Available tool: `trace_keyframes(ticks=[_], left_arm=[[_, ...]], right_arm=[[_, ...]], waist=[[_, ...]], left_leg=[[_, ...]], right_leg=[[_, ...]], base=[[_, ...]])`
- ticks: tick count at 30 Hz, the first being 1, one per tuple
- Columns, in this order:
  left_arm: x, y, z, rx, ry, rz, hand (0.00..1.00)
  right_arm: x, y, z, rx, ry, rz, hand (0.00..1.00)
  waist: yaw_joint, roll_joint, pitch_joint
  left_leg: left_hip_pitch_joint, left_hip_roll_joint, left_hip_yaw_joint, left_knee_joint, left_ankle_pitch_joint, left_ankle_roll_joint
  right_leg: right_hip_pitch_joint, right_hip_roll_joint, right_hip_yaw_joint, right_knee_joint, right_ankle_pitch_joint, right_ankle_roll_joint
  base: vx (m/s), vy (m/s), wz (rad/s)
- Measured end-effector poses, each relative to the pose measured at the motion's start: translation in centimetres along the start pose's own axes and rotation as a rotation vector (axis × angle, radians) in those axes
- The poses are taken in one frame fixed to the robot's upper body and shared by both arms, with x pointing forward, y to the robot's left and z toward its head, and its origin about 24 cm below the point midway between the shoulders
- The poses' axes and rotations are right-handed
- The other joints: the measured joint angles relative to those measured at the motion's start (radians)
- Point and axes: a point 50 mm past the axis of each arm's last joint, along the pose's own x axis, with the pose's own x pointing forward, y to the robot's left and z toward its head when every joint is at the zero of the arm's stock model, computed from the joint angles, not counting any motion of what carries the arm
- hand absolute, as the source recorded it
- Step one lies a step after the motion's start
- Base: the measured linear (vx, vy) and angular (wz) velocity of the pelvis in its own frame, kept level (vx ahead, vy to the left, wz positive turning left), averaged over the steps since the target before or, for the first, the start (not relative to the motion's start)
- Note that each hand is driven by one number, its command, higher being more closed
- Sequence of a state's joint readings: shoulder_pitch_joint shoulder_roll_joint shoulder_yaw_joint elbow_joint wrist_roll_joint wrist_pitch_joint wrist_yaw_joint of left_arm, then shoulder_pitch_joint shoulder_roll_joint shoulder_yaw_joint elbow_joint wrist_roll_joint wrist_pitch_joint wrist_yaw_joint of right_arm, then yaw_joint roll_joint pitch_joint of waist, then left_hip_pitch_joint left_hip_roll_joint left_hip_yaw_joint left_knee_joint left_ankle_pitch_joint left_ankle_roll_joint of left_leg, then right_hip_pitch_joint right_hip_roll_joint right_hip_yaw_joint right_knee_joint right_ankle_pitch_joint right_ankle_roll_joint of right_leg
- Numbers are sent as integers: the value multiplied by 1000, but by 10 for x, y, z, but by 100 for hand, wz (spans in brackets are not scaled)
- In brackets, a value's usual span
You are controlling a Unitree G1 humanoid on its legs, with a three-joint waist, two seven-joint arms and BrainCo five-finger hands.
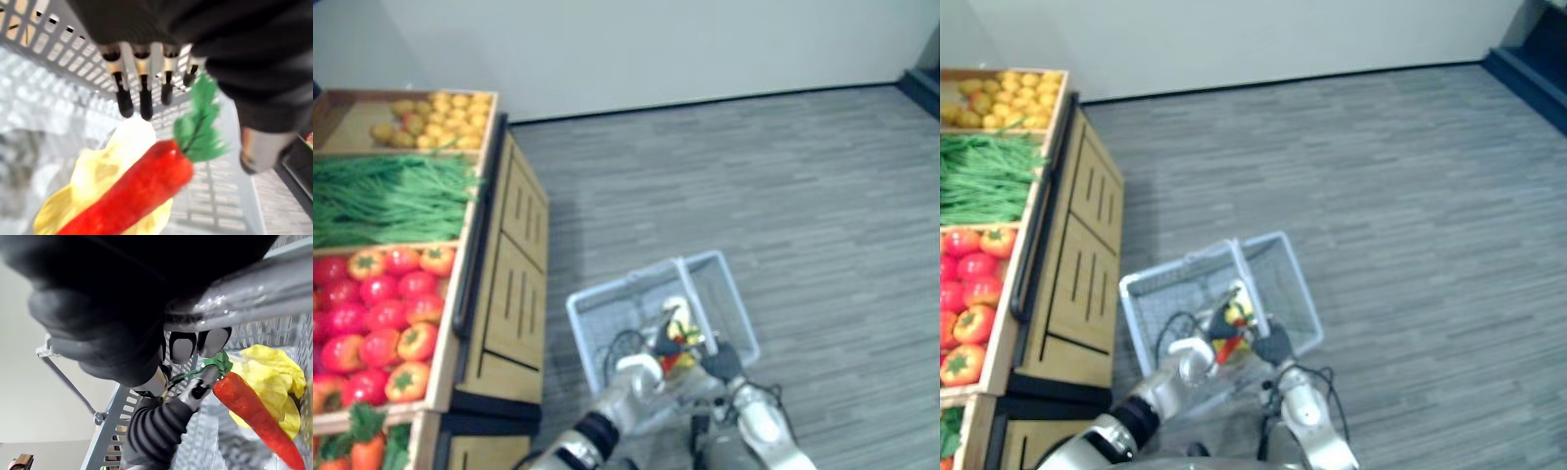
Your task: Pick vegetable in the basket
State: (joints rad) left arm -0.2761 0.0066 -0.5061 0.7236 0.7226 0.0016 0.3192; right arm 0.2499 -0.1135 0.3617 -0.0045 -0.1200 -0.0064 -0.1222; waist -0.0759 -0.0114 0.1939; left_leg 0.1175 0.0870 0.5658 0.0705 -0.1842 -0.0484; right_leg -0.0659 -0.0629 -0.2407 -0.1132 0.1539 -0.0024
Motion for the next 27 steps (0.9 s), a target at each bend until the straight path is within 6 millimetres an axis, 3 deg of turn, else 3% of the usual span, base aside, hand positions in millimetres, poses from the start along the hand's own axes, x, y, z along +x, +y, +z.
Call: trace_keyframes(ticks=[5,8,13,15,19,23,27], left_arm=[[-2,3,5,-35,-18,20,0],[-2,8,-2,-63,13,44,0],[-21,41,-24,-233,49,235,0],[-37,54,-43,-337,83,309,0],[-56,60,-68,-518,177,391,0],[-74,44,-106,-714,406,475,0],[-113,-11,-159,-749,836,344,0]], right_arm=[[-13,-32,-36,-45,158,-171,100],[-23,-52,-63,-47,292,-293,100],[-36,-76,-84,7,406,-491,100],[-44,-89,-93,17,451,-561,100],[-55,-98,-110,35,547,-629,100],[-64,-104,-123,75,616,-700,100],[-63,-110,-134,91,686,-714,100]], waist=[[-1,5,-2],[-4,12,-2],[-2,28,-5],[0,30,-6],[26,33,-7],[27,37,-10],[30,42,-14]], left_leg=[[7,0,-7,-1,16,-4],[28,-1,-13,-8,18,-4],[47,-9,-42,-19,18,-5],[51,-10,-64,-20,18,-5],[60,-10,-70,-31,18,-5],[60,-9,-86,-32,14,-13],[65,-4,-85,-33,16,-15]], right_leg=[[3,-1,-19,5,10,-3],[26,-2,-32,5,15,-5],[56,-15,-64,-2,12,-2],[71,-20,-82,-2,9,2],[86,-20,-89,-2,4,5],[92,-20,-107,-2,-4,9],[95,-15,-106,-2,-6,6]], base=[[47,57,5],[41,82,11],[-23,100,20],[-36,55,26],[-54,39,9],[-19,21,9],[6,8,0]])
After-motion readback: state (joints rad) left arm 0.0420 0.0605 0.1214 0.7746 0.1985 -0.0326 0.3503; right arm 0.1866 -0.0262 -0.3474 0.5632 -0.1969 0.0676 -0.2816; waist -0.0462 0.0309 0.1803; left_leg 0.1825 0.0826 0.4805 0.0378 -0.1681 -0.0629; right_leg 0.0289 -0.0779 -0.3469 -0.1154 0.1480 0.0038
